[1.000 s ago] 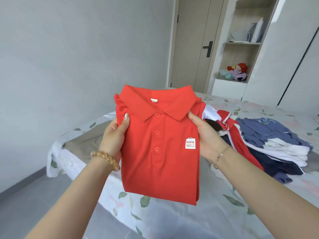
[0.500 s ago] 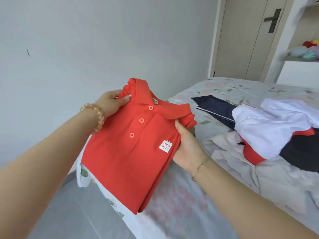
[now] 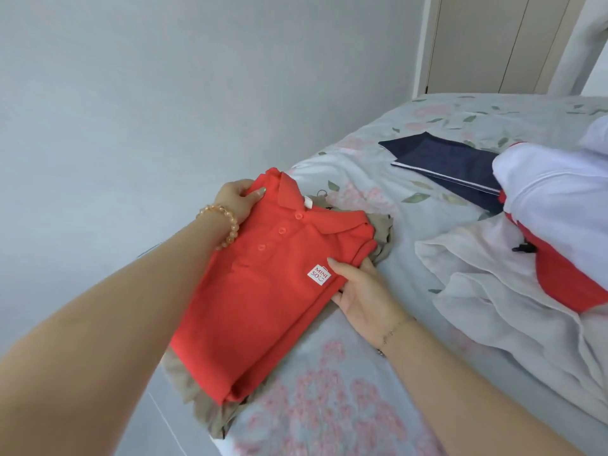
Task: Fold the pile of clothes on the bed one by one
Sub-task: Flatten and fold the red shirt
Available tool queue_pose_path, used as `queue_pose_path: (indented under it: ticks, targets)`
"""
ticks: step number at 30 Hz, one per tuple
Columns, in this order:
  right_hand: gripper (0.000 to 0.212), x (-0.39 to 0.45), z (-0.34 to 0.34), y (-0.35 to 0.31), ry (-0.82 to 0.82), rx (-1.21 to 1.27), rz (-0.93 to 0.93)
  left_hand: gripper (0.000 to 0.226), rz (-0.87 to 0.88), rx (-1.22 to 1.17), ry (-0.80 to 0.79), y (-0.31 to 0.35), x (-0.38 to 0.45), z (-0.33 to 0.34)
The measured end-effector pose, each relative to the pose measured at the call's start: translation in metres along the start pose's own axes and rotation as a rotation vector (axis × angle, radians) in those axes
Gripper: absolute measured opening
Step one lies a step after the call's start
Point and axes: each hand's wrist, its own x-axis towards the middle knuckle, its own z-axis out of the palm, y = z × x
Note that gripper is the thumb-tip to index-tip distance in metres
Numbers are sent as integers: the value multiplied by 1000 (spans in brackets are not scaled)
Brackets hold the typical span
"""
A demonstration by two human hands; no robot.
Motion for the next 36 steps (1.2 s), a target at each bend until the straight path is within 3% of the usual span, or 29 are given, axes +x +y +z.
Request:
queue_pose_path:
  ticks: [3,6,12,17,21,26,30,33,36]
  targets:
    - [48,-1,1,-1,-3,1,-34,24,-41,164,-53,-2,16,8]
    - [50,-3,3,0,11,15,-53,46,-181,338,-125,-20,6,11]
    - [57,-20,18,6,132,-143,-163,61,-149,493,-31,-54,-68,-55]
    - [92,-76,54,26,186,-266,-125,57,-501,152,84,-79,-126,-98]
    - [111,-113,105,57,111,-313,-17,29,-489,-196,163,-84,-147,-107]
    - [86,-128,125,85,161,-201,-14,30,-475,-347,186,-67,-147,-115]
    - [82,-129,120,89,122,-266,21,13,-592,-349,237,-72,-143,-112]
    - [84,-127,109,85,74,-408,88,26,-655,-161,269,-77,-143,-103]
    - [66,-121,91,70,164,-797,-65,38,-478,251,352,-64,-145,-90]
